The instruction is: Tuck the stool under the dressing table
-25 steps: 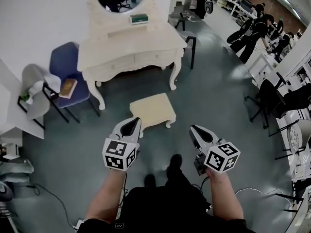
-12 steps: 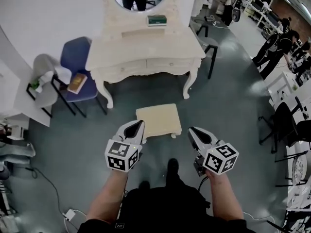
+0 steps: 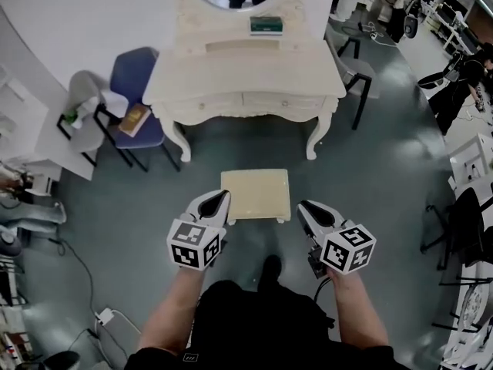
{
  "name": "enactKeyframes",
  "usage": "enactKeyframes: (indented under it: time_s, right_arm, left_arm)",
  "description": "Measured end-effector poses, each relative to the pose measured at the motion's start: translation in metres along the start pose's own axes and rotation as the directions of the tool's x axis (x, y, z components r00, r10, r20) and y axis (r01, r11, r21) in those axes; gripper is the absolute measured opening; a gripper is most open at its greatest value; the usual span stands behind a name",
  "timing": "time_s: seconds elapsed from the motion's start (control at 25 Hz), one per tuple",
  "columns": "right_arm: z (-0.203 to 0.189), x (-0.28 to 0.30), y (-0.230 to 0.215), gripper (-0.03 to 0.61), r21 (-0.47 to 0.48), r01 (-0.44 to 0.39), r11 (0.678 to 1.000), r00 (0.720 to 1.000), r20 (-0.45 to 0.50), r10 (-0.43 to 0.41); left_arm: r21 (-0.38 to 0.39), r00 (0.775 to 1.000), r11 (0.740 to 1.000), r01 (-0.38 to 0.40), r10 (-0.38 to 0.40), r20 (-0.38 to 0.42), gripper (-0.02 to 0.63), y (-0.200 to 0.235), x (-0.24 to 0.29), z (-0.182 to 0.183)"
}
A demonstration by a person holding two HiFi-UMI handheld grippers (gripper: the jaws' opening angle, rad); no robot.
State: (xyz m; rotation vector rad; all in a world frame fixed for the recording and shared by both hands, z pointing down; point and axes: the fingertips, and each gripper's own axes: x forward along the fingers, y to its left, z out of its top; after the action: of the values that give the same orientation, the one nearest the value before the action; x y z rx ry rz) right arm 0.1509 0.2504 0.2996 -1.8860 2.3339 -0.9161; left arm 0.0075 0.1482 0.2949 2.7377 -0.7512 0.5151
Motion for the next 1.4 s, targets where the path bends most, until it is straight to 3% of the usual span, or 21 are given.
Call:
enactKeyframes:
  time_s: [0.28,0.48,0.56,0.88,1.24,1.4]
  right_arm:
    - [-0.020,0.027,-0.023,0.071,0.026,-0.046,0.999,0.995,-0.092,0.049]
    - [-0.043,0.060,-0.043,0.071,0.036,-0.020,0.999,0.985,-0.172,0.026]
    - [-0.057,0.073,-0.049,0.040,0.047,-0.004,0.999,0.978,-0.206,0.013]
    - [-0.136,0.131,-0.081,0.038,0.015,0.026,1.000,0.918,-0.396,-0.018]
    - [-0.240,0.183,-0.124,0.009,0.050,0.082,0.995,0.855,-0.517,-0.045]
    - [-0.275,0.203,-0.143,0.003,0.066,0.126,0.990,0.842,-0.534,-0.072]
  left_arm:
    - [-0.038,0.996,0.998,-0.048,0.045,-0.077,0.018,0.007,0.019,-0.032]
    - [-0.111,0.987,0.992,-0.065,0.048,-0.152,0.018,0.033,0.043,-0.074]
    - [-0.148,0.982,0.987,-0.069,0.041,-0.185,0.018,0.042,0.052,-0.094]
    - [-0.242,0.970,0.967,-0.081,0.020,-0.243,0.018,0.075,0.100,-0.179]
    - [-0.302,0.940,0.944,-0.132,0.023,-0.340,0.018,0.111,0.148,-0.281]
    - [-0.311,0.920,0.940,-0.137,0.004,-0.392,0.018,0.120,0.165,-0.326]
